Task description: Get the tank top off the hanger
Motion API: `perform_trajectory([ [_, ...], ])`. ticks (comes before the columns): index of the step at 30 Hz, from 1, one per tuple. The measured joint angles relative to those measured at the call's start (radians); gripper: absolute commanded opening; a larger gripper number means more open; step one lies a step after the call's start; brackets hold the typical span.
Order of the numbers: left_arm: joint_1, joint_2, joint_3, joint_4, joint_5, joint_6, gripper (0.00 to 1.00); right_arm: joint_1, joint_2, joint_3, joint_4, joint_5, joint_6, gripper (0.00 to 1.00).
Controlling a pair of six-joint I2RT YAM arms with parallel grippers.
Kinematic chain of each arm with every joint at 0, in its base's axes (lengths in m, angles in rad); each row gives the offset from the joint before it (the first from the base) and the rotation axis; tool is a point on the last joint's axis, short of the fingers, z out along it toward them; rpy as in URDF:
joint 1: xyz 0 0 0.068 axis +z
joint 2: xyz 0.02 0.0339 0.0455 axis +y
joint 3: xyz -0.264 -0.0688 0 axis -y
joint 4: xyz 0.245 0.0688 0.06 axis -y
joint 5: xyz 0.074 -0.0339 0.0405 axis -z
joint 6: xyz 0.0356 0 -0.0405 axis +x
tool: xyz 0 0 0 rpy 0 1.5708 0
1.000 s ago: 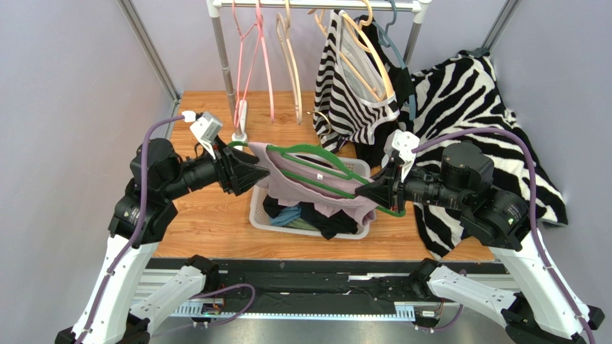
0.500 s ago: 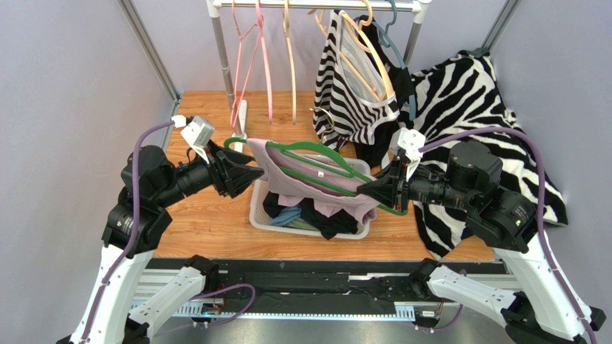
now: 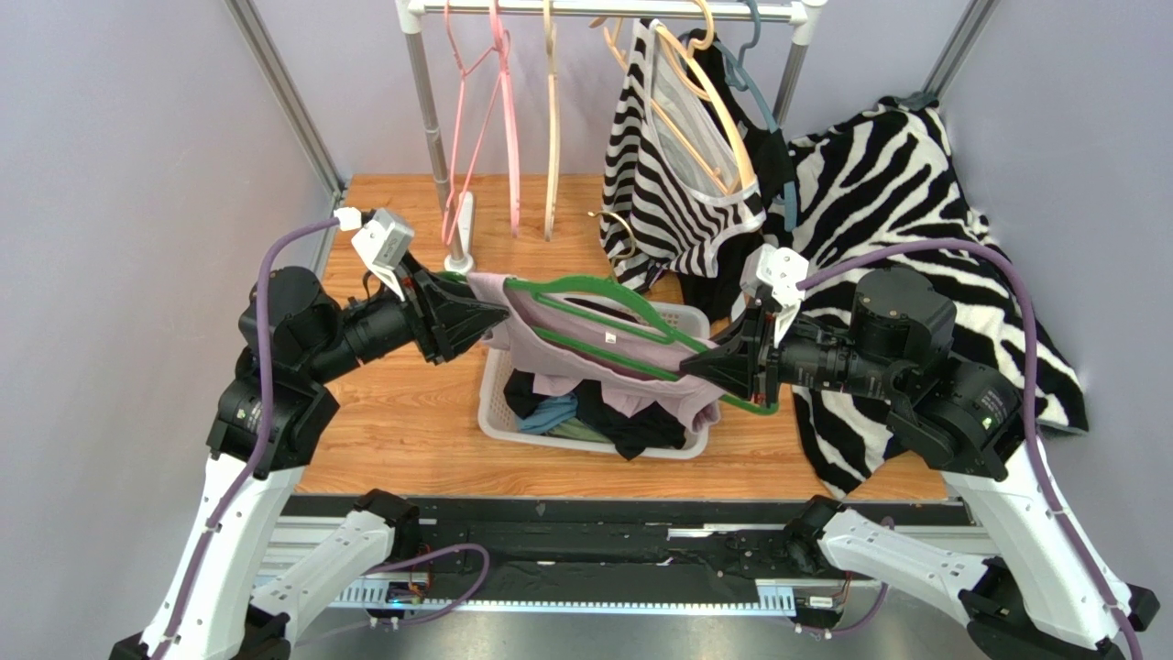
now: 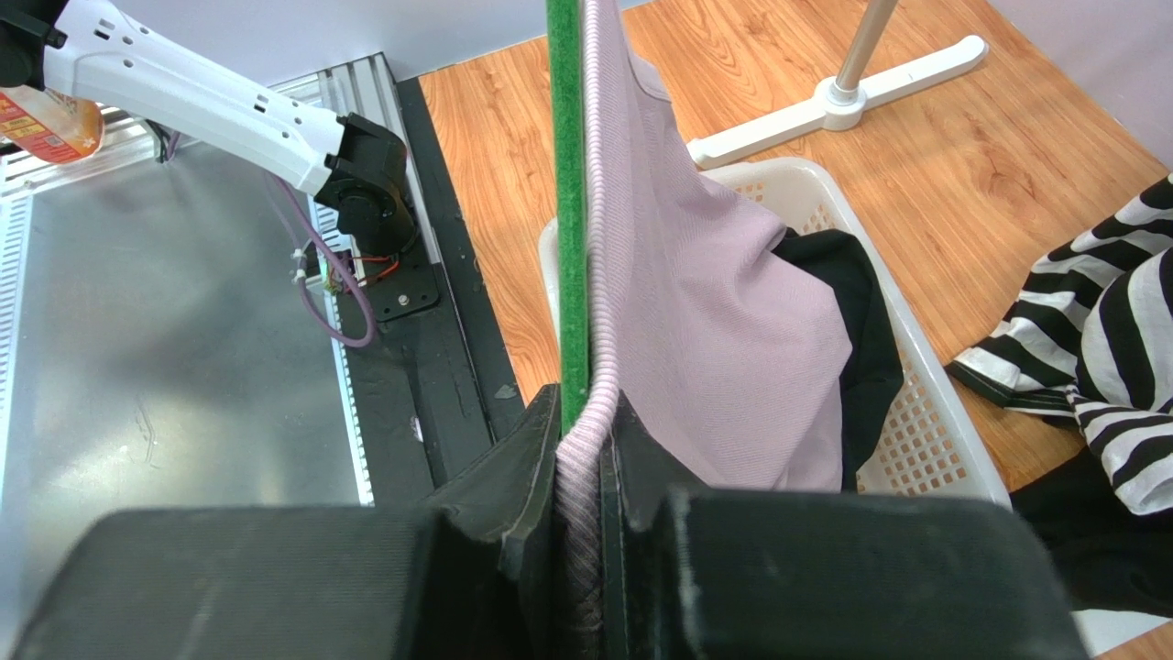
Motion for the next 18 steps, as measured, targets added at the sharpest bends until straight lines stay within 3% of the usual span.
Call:
perform_trajectory([
  [4,0.003,-0.005,-0.004,0.005,0.02,-0.011,0.29,0.0,0.001,0.0,0.0,0.001,0.0,0.0],
  [12,0.007,-0.029,-0.004,-0.009,0.028,-0.011,0.22,0.0,0.001,0.0,0.0,0.014,-0.002,0.0],
  [18,0.008,-0.062,-0.004,-0.048,0.01,0.0,0.06,0.005,0.001,0.0,-0.014,0.037,-0.017,0.0],
])
